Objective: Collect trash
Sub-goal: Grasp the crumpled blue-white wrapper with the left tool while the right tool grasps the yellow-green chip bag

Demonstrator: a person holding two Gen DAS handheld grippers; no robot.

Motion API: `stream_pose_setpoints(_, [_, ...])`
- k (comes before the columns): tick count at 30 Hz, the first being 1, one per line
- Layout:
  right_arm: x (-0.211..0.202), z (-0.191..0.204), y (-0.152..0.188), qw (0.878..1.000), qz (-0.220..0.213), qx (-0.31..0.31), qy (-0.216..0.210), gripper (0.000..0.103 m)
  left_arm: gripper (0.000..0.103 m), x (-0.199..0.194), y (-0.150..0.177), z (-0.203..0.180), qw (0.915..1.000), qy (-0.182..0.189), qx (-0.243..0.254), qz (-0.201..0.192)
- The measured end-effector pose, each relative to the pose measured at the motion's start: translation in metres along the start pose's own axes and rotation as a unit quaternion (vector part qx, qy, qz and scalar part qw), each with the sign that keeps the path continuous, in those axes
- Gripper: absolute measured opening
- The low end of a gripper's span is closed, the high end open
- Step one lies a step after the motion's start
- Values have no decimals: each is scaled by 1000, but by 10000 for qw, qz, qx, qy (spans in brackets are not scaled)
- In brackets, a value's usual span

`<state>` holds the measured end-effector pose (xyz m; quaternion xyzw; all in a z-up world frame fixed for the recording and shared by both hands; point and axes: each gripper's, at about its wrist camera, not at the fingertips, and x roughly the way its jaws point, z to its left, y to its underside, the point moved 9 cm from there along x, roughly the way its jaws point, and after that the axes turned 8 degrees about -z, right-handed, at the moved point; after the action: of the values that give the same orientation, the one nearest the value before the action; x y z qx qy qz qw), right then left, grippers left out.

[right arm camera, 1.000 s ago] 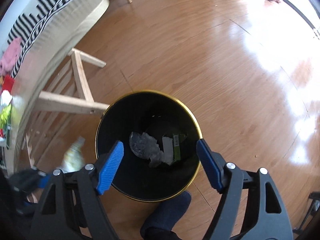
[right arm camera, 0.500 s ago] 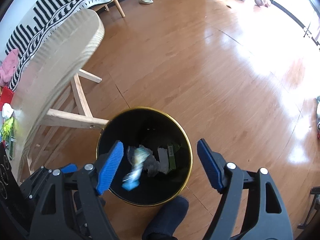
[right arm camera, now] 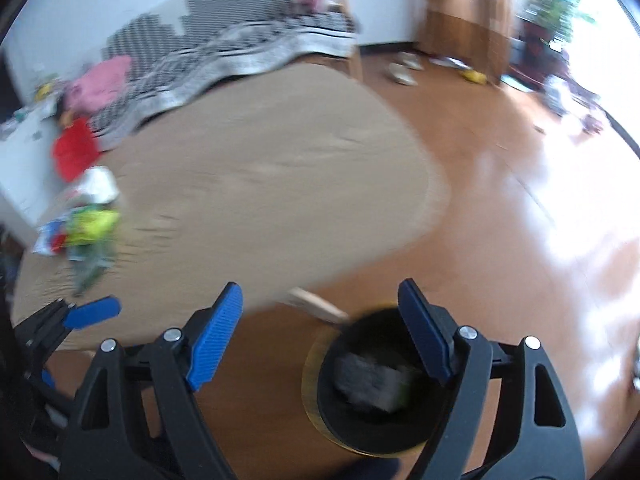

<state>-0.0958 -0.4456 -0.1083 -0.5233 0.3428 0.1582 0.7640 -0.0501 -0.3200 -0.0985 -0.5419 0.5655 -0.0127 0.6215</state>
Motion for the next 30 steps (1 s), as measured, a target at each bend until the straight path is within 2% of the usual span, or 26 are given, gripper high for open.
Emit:
stream_pose_setpoints(4, [24,93,-18,9968,48,-406,-694,78,91,-31,-9,78,9966,-678,-379,-269])
stream_pose_setpoints(7, [44,147,-25,9931,151,-593,-998,78,91,-63,-14,146,9888,-1230,-687,-483])
stream_pose_setpoints(10, [58,192,-24,9895,222,-715,-1235,78,91,-104,-18,226,9742,-1880,-1014,-727])
stream_pose_setpoints(13, [73,226,-22,9869,314,-807,-1363,78,91,-131,-12,288,9597,-2445,-1158,-755])
stream_pose_setpoints(14, [76,233,-20,9861,343,-834,-1395,78,91,-140,-8,312,9524,-2711,-1183,-736])
stream_pose_setpoints(17, [90,255,-14,9841,412,-939,-1451,78,91,-149,2,366,9397,-3073,-1307,-732])
stream_pose_setpoints(20, [102,270,-12,9832,426,-1029,-1445,78,91,-135,4,399,9422,-2841,-1638,-685])
stream_pose_setpoints(23, [112,276,-12,9828,472,-978,-1494,78,88,-121,2,415,9445,-2763,-1658,-636])
stream_pose_setpoints(26, [117,280,-13,9821,485,-974,-1539,78,76,-110,1,425,9438,-2807,-1645,-582])
stream_pose_setpoints(29, [122,284,-16,9818,486,-973,-1556,78,47,-102,-2,426,9479,-2651,-1663,-602])
stream_pose_setpoints(30, [124,284,-17,9819,491,-941,-1568,78,32,-102,-1,425,9482,-2628,-1679,-597])
